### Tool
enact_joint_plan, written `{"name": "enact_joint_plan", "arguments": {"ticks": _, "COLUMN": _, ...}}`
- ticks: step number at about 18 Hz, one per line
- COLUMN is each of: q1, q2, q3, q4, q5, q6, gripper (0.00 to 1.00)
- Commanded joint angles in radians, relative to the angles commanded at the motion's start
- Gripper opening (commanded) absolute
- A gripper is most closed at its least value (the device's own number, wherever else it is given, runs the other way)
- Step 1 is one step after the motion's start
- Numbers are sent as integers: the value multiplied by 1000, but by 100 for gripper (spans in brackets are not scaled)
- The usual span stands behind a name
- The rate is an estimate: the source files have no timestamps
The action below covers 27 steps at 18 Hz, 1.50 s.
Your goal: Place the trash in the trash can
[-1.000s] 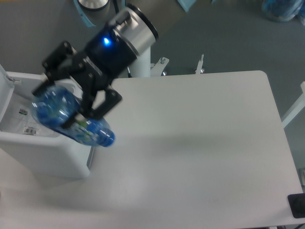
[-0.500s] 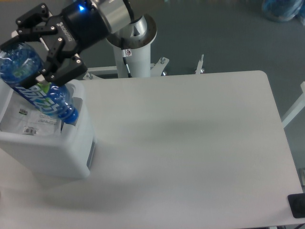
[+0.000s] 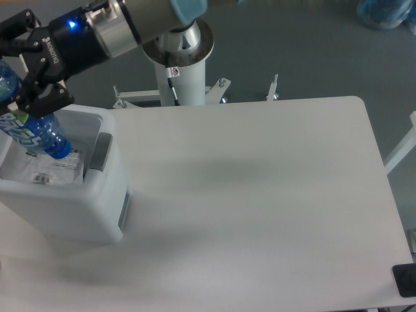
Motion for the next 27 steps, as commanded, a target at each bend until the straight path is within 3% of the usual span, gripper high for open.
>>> {"name": "enact_joint_plan", "arguments": {"ticks": 11, "q1": 31, "q2": 3, "q3": -29, "q4": -2, "q5": 5, "q6": 13, "gripper": 100}}
{"name": "enact_joint_plan", "arguments": {"ticks": 17, "q1": 178, "q2": 23, "q3": -29, "q4": -2, "q5": 8, "q6": 13, "gripper": 100}}
{"name": "enact_joint_plan", "arguments": {"ticks": 22, "q1": 368, "q2": 21, "q3": -23, "q4": 0, "q5": 9, "q6": 22, "gripper": 100}}
{"name": "enact_joint_plan", "arguments": {"ticks": 25, "q1": 455, "q2": 8, "q3": -20, "q4": 0, "q5": 24, "q6": 110, "gripper": 100}}
{"name": "enact_joint_plan", "arguments": {"ticks": 27, "q1": 500, "q2": -15, "q3": -9, "q4": -3, "q5": 125, "q6": 192, "gripper": 100}}
